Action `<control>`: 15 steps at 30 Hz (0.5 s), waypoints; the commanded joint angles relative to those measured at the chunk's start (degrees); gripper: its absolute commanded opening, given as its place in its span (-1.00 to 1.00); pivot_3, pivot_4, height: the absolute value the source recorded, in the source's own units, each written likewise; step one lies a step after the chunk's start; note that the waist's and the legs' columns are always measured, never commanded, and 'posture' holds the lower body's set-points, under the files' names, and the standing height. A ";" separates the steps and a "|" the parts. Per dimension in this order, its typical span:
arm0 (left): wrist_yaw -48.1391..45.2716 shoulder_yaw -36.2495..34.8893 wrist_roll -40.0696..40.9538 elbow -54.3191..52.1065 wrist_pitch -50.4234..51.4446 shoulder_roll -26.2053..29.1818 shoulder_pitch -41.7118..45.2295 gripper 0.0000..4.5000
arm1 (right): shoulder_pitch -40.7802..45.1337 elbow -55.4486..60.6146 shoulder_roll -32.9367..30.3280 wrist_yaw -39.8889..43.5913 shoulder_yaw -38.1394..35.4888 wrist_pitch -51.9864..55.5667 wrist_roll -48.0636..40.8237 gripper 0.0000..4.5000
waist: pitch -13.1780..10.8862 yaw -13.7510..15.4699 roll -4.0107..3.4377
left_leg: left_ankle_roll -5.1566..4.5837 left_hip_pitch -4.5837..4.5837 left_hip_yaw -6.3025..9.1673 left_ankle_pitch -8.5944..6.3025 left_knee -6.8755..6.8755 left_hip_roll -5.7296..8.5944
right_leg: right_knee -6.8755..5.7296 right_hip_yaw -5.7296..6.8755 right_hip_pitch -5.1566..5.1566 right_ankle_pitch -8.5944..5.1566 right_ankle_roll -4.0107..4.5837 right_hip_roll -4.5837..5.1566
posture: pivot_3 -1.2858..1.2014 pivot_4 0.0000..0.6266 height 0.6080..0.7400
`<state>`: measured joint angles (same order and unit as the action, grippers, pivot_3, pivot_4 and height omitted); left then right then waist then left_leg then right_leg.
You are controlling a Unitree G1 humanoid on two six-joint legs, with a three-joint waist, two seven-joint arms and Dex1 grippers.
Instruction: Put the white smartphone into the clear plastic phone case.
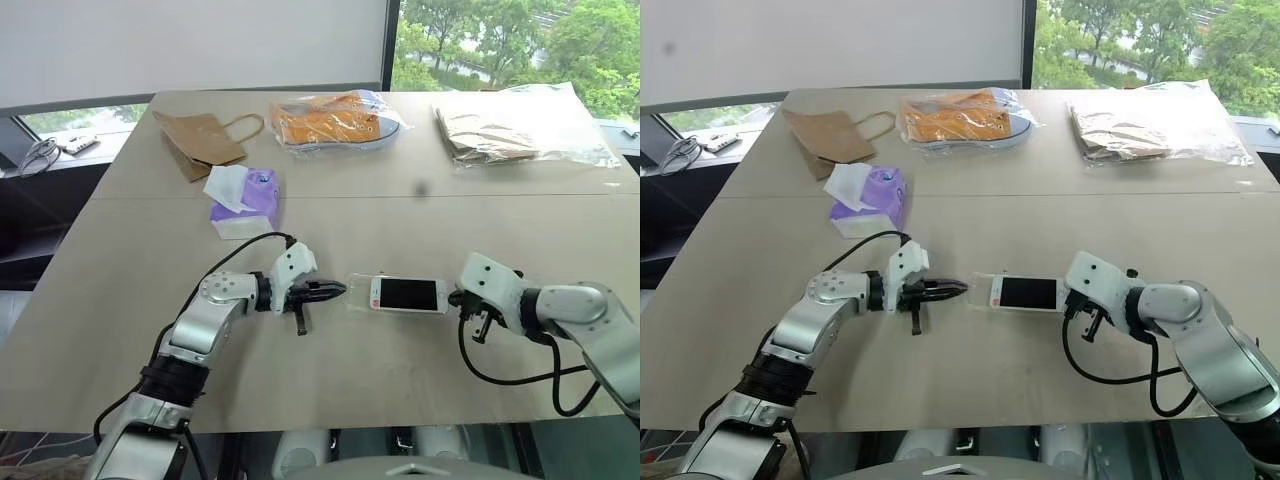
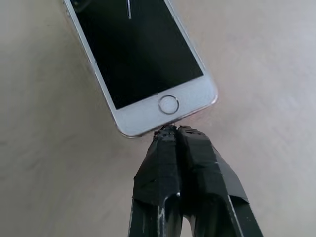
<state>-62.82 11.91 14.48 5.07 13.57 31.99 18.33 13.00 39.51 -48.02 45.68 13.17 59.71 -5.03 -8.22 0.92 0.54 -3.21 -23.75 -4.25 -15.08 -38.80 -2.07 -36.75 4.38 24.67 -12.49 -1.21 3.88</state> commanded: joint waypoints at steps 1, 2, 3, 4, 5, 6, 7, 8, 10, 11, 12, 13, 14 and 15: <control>-1.03 2.32 -2.23 2.94 -1.86 -0.67 -0.78 -1.00 | 2.36 0.98 0.33 -0.67 1.72 -1.25 -0.52 -1.00 | 0.00 0.06 0.00 | 0.00 0.00 0.03 0.00 -0.02 0.00 | 0.00 0.02 -0.01 -0.01 0.00 0.00 | 0.03 -0.52 1.00; -1.31 2.39 -2.35 3.22 -2.43 -0.78 -0.97 -1.00 | 2.95 1.00 0.49 -0.79 2.15 -1.07 -0.67 -1.00 | 0.00 0.05 0.00 | 0.00 0.00 0.05 0.00 -0.03 -0.01 | 0.00 0.05 -0.03 -0.01 0.00 0.00 | 0.03 -0.52 1.00; -1.47 2.42 -2.45 3.36 -2.83 -0.89 -1.15 -1.00 | 3.34 1.06 0.55 -0.91 2.43 -0.89 -0.83 -1.00 | 0.00 0.04 0.00 | 0.00 0.01 0.05 0.00 -0.03 -0.01 | 0.00 0.06 -0.03 -0.01 0.01 0.00 | 0.03 -0.52 1.00; -1.60 2.43 -2.57 3.49 -3.16 -1.01 -1.30 -1.00 | 3.76 1.11 0.37 -0.90 2.97 -0.98 -0.81 -1.00 | 0.00 0.05 0.00 | 0.00 0.01 0.05 0.00 -0.03 -0.02 | -0.01 0.05 -0.03 0.00 0.01 0.00 | 0.03 -0.52 1.00; -1.68 2.48 -2.72 3.60 -3.50 -1.15 -1.49 -1.00 | 4.15 1.25 0.20 -0.90 3.68 -1.14 -0.71 -1.00 | 0.00 0.05 0.00 | 0.00 0.01 0.06 0.00 -0.04 -0.02 | -0.01 0.06 -0.04 0.00 0.02 0.00 | 0.03 -0.52 1.00; -1.74 2.51 -2.81 3.69 -3.72 -1.26 -1.60 -1.00 | 4.49 1.42 0.23 -0.86 4.32 -1.17 -0.76 -1.00 | 0.00 0.05 0.00 | 0.00 0.01 0.06 0.00 -0.04 -0.02 | -0.01 0.06 -0.05 0.02 0.04 0.01 | 0.03 -0.52 1.00; -1.78 2.57 -2.91 3.79 -3.96 -1.38 -1.71 -1.00 | 4.93 1.62 0.30 -0.81 5.12 -1.18 -0.82 -1.00 | 0.00 0.06 0.00 | 0.00 0.01 0.05 0.00 -0.05 -0.02 | -0.01 0.06 -0.05 0.02 0.05 0.01 | 0.03 -0.52 1.00; -1.79 2.64 -2.98 3.86 -4.13 -1.49 -1.78 -1.00 | 5.45 1.66 0.27 -0.80 6.04 -1.36 -0.65 -1.00 | 0.00 0.06 0.00 | 0.00 0.01 0.06 0.00 -0.06 -0.01 | -0.01 0.06 -0.06 0.02 0.05 0.02 | 0.03 -0.52 1.00; -1.75 2.74 -3.08 3.91 -4.40 -1.70 -1.94 -1.00 | 6.60 1.35 0.21 -0.84 8.05 -1.85 -0.07 -1.00 | 0.01 0.05 0.00 | 0.00 0.02 0.05 0.00 -0.07 -0.01 | -0.01 0.07 -0.07 0.02 0.05 0.02 | 0.03 -0.52 1.00; -1.69 2.82 -3.09 3.80 -4.39 -1.85 -2.01 -1.00 | 7.48 0.96 0.32 -0.90 9.44 -2.28 0.47 -1.00 | 0.01 0.04 0.00 | 0.00 0.01 0.06 0.00 -0.07 -0.01 | -0.01 0.07 -0.07 0.02 0.05 0.02 | 0.03 -0.52 1.00; -1.62 2.90 -3.11 3.68 -4.40 -2.00 -2.08 -1.00 | 8.39 0.54 0.73 -1.04 10.64 -2.43 0.78 -1.00 | 0.01 0.02 -0.01 | 0.00 0.02 0.06 0.00 -0.08 -0.01 | -0.01 0.08 -0.08 0.02 0.05 0.02 | 0.03 -0.52 1.00; -1.55 2.94 -3.09 3.51 -4.33 -2.13 -2.14 -1.00 | 9.18 0.20 1.13 -1.08 11.61 -2.68 0.93 -1.00 | 0.01 0.04 0.00 | 0.00 0.02 0.06 0.00 -0.09 -0.01 | -0.01 0.08 -0.08 0.02 0.05 0.02 | 0.03 -0.52 1.00; -1.48 2.97 -3.08 3.38 -4.23 -2.26 -2.15 -1.00 | 10.00 -0.25 1.62 -1.19 12.48 -2.82 1.11 -1.00 | 0.02 0.02 0.01 | 0.00 0.02 0.07 0.00 -0.09 -0.01 | -0.02 0.09 -0.09 0.02 0.04 0.02 | 0.03 -0.52 1.00; -1.47 2.95 -3.08 3.27 -4.16 -2.32 -2.17 -1.00 | 10.58 -0.61 2.00 -1.31 13.02 -2.81 1.20 -1.00 | 0.02 0.01 0.00 | 0.00 0.02 0.08 0.00 -0.12 -0.01 | -0.02 0.11 -0.10 0.02 0.05 0.02 | 0.03 -0.52 1.00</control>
<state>-63.93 11.64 13.16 7.35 8.22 30.70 17.69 21.81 37.38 -47.28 44.52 25.11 59.00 -3.75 -8.20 0.93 0.55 -3.21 -23.73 -4.17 -15.08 -38.93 -2.09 -36.76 4.49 24.57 -12.47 -1.17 3.91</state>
